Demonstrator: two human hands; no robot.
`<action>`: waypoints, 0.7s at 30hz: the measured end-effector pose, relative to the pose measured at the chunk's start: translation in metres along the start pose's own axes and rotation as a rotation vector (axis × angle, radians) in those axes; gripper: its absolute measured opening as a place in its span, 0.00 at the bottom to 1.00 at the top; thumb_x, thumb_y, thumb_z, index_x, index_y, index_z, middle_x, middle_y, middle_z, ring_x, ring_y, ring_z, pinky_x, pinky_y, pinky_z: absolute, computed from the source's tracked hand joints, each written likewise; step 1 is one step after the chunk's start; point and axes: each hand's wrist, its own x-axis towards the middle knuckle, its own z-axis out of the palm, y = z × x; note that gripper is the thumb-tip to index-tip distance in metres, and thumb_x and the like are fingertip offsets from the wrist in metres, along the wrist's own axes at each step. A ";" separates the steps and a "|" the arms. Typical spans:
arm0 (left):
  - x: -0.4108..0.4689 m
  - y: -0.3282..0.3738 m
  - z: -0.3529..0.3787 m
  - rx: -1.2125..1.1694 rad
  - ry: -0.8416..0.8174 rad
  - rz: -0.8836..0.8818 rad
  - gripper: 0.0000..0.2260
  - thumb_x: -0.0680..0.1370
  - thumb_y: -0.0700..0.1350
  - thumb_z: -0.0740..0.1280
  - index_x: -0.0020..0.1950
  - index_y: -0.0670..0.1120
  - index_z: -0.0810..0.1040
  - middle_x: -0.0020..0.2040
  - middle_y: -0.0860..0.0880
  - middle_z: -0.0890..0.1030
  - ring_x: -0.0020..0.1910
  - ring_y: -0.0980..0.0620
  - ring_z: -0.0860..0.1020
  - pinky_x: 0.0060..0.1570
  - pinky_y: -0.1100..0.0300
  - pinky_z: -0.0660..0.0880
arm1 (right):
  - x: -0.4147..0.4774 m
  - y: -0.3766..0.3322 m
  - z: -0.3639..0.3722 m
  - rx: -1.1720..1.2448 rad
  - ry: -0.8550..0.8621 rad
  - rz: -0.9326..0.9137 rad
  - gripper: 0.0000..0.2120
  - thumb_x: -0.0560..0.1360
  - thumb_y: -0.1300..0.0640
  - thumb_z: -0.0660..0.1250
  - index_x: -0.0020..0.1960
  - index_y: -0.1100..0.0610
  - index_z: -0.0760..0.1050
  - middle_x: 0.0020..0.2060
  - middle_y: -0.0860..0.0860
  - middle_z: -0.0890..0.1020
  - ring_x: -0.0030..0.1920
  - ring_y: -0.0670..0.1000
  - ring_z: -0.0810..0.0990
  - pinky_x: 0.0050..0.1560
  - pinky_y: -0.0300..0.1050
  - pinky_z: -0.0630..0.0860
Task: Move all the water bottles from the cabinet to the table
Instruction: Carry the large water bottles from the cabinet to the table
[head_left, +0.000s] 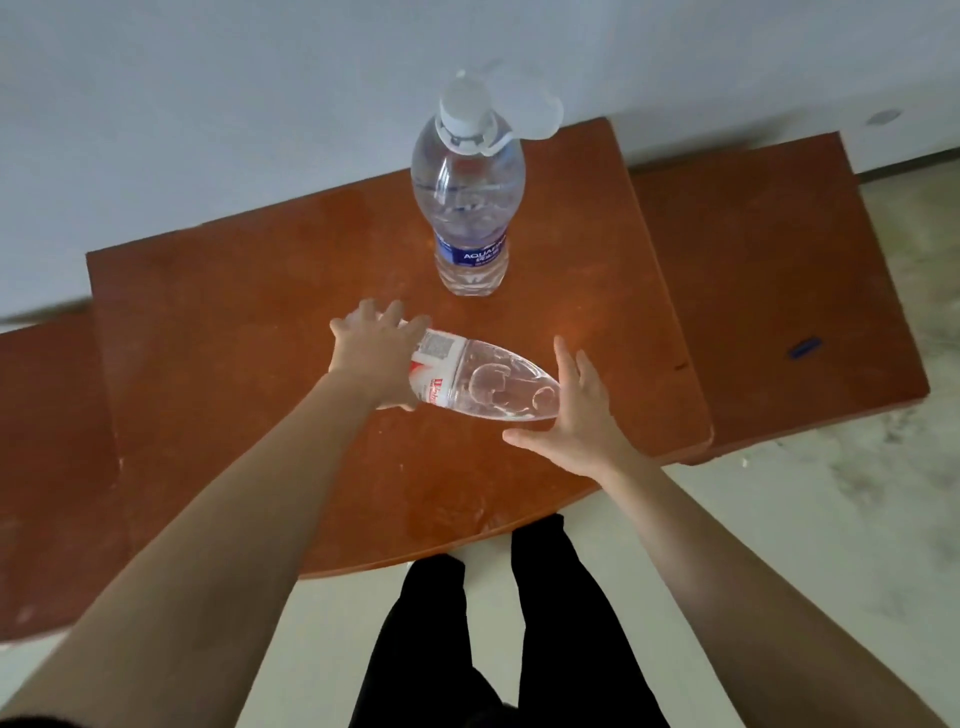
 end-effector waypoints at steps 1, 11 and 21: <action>-0.006 0.003 0.005 -0.001 -0.020 -0.028 0.50 0.59 0.65 0.78 0.76 0.57 0.59 0.71 0.48 0.67 0.71 0.41 0.64 0.61 0.37 0.71 | 0.000 -0.004 0.004 -0.102 -0.027 0.026 0.64 0.64 0.30 0.77 0.80 0.39 0.33 0.82 0.55 0.40 0.81 0.65 0.43 0.75 0.71 0.54; -0.019 0.017 0.040 -0.087 0.037 -0.141 0.58 0.61 0.70 0.76 0.79 0.56 0.44 0.78 0.45 0.61 0.78 0.39 0.59 0.71 0.25 0.52 | 0.030 -0.033 0.028 -0.540 0.117 -0.258 0.63 0.62 0.24 0.71 0.79 0.38 0.31 0.82 0.59 0.40 0.80 0.71 0.44 0.72 0.78 0.46; -0.012 0.016 0.022 -0.059 -0.021 -0.122 0.59 0.57 0.70 0.78 0.79 0.61 0.48 0.73 0.48 0.69 0.71 0.41 0.68 0.65 0.34 0.67 | 0.040 -0.032 0.012 -0.560 0.118 -0.306 0.55 0.64 0.22 0.68 0.80 0.38 0.44 0.77 0.57 0.65 0.75 0.65 0.66 0.72 0.74 0.60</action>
